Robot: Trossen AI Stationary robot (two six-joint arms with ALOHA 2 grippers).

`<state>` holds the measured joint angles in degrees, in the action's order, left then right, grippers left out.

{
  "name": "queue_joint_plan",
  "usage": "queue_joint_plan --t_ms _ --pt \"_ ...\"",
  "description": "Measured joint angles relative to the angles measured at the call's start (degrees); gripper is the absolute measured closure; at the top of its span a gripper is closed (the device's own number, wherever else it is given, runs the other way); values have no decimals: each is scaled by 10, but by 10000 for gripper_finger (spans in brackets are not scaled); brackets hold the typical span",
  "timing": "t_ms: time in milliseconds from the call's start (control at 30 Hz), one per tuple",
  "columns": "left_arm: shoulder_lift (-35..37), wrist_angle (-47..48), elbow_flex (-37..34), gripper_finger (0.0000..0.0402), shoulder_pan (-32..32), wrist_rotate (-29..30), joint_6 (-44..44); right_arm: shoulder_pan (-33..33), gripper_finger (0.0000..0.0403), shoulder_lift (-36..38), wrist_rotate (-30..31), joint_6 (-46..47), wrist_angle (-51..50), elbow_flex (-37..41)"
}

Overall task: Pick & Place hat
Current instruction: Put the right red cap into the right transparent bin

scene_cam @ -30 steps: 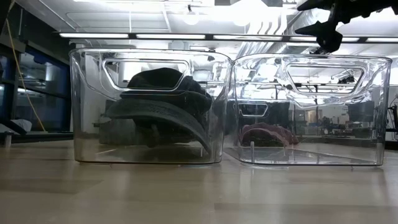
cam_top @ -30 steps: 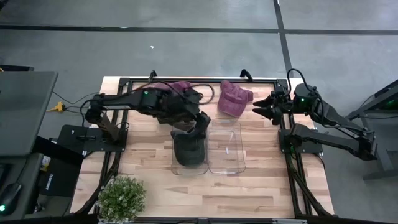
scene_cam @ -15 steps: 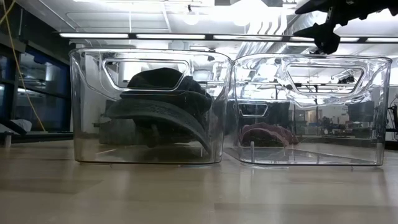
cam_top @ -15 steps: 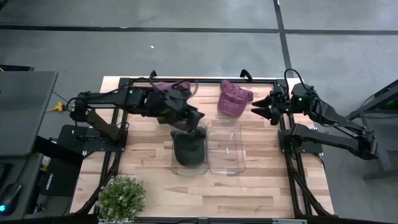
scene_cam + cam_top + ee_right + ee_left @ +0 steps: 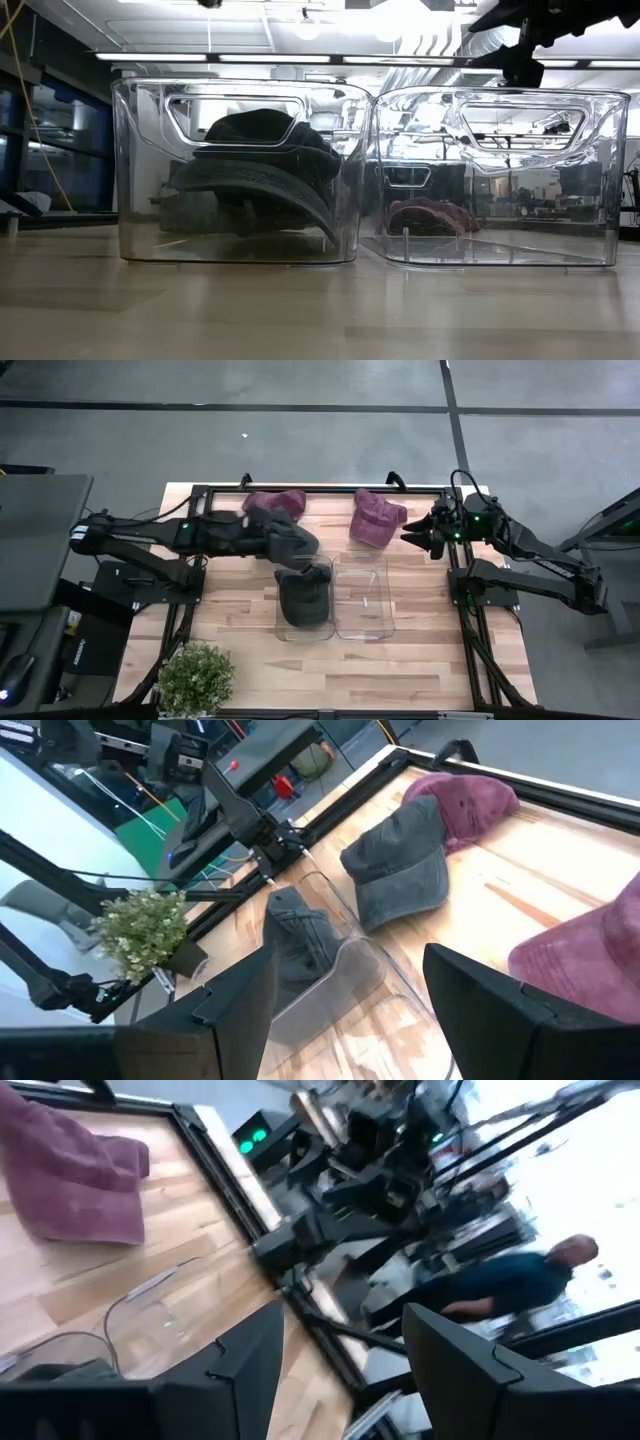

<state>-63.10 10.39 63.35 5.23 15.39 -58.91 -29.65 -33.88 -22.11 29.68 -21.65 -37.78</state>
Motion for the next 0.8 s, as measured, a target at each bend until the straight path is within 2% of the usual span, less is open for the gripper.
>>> queue_joint_plan --t_ms 133,300,533,633,800 --pt "73 -62 -96 204 0 20 -16 0 158 -15 0 0 7 0" --pt "154 -168 -217 204 0 15 -27 0 158 -35 -1 1 40 0" --pt "239 -358 -359 204 0 -47 86 0 158 -66 1 14 103 0" --pt "270 -345 -396 204 0 4 131 0 158 -79 10 37 114 0" --pt "299 -320 -431 204 0 89 198 0 158 -105 73 98 134 0"
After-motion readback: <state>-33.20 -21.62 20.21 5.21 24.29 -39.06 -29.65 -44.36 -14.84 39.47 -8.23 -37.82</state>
